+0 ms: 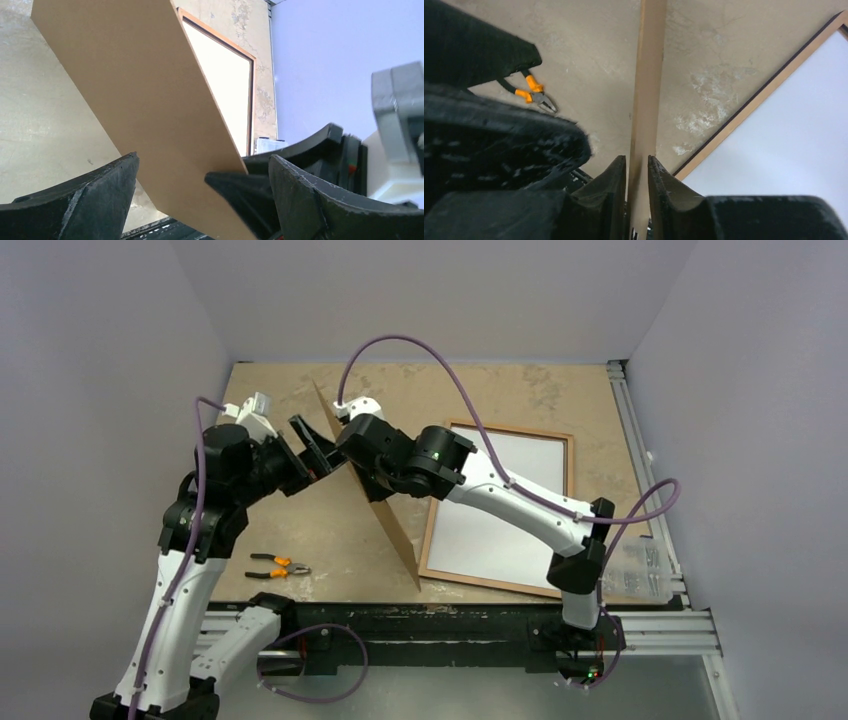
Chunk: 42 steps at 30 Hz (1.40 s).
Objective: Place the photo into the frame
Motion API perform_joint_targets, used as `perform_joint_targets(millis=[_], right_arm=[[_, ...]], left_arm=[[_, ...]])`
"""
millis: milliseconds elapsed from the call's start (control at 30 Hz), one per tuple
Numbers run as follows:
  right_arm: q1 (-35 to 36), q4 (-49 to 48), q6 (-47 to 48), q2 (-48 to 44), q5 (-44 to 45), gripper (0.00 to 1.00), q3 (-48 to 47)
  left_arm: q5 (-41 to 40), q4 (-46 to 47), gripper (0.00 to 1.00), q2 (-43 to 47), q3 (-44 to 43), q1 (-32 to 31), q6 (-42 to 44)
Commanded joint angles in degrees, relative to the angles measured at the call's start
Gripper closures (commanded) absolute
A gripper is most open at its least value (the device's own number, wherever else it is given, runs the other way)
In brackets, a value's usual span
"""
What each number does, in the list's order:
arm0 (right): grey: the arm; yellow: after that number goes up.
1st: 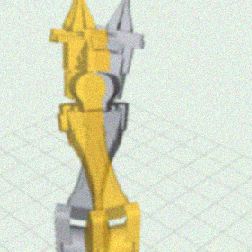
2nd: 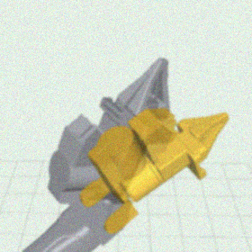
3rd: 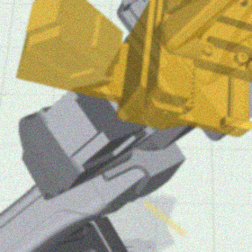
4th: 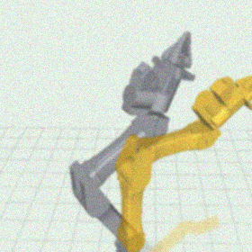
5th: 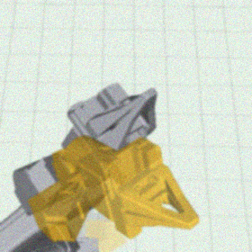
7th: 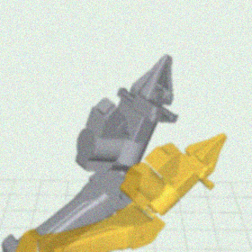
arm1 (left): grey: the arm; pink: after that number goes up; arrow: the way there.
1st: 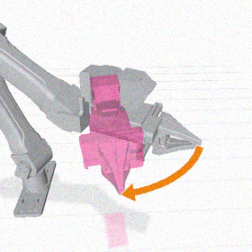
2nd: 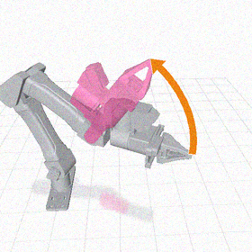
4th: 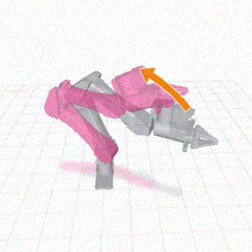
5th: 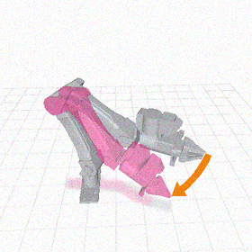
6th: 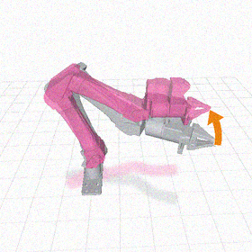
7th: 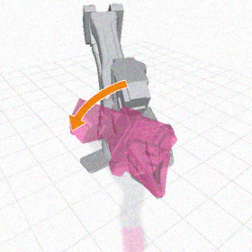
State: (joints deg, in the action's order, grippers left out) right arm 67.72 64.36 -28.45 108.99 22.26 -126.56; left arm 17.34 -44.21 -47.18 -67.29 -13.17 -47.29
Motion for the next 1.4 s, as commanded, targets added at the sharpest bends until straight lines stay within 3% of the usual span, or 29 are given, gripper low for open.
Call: perform_joint_targets(millis=[0, 267, 567, 767, 867, 1000, 1367], right_arm=[[0.57, -3.05, -0.64, -2.69, -5.05, 0.73, 2.24], [0.57, -12.82, -2.56, -8.89, -12.18, 0.46, 11.85], [-0.33, -24.35, -6.09, -14.94, -23.29, 0.32, 20.87], [-7.51, -38.64, -13.48, -21.85, -36.61, 0.32, 33.76], [-11.69, -44.76, -17.22, -25.22, -41.72, 0.32, 40.42], [-15.16, -44.46, -17.38, -27.76, -42.95, 0.32, 43.48], [-26.44, -48.89, -18.32, -33.52, -49.87, 0.29, 54.78]], left_arm=[[-0.59, 1.01, 0.02, -2.43, -2.80, 0.05, -1.68], [-3.92, -0.75, 0.06, -4.21, -2.30, 0.76, -2.91], [-0.14, -2.06, 0.24, -6.71, 0.76, 0.78, -0.34], [-2.87, -3.30, 0.71, -3.91, 4.77, 0.78, 0.95], [-4.96, -5.05, 0.87, -3.58, 4.97, 0.89, 2.54], [-7.95, -6.74, 0.99, -2.37, 4.51, 1.39, 3.93], [-6.50, -8.96, 1.00, 1.34, -8.91, 3.11, 7.81]])
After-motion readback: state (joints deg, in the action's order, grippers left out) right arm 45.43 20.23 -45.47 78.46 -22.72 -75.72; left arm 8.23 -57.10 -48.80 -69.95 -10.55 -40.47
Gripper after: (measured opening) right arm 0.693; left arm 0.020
